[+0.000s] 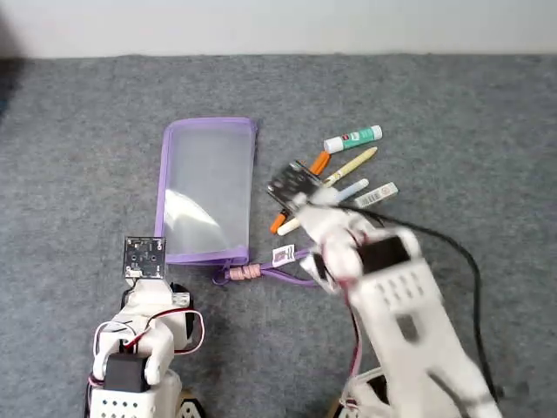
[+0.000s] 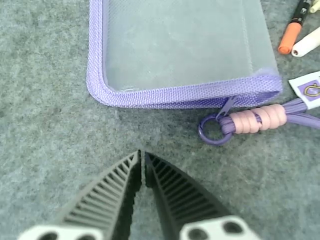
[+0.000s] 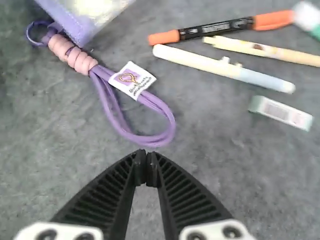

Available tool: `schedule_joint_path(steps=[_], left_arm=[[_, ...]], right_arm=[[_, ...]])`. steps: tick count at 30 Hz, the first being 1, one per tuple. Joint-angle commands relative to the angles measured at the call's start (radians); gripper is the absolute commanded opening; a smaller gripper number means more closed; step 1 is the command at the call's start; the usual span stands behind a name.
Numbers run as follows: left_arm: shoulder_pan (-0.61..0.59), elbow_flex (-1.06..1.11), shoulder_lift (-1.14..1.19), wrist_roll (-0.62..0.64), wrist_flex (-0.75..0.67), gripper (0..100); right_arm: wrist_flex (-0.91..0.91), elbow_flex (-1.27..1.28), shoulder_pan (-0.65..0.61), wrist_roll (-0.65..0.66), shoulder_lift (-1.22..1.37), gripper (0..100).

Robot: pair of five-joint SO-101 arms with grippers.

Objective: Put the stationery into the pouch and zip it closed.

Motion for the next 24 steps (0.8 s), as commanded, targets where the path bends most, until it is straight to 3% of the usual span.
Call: schedule_joint_path(steps=[1, 5, 11, 24], left_arm=[[0.005, -0.005, -0.014, 0.0, 0.005, 1], [0.005, -0.005, -0.014, 0.0, 0.005, 1], [0.005, -0.005, -0.014, 0.0, 0.005, 1], [0.005, -0.005, -0.014, 0.0, 0.005, 1]], right_arm=[[0.013, -0.153, -0.071, 0.017, 0.193, 0.9], [0.008, -0.233, -0.154, 0.072, 0.357, 3.9], [0.002, -0.333, -0.251, 0.092, 0.55, 20.0], [0.012, -0.577, -0.314, 0.092, 0.897, 19.9]])
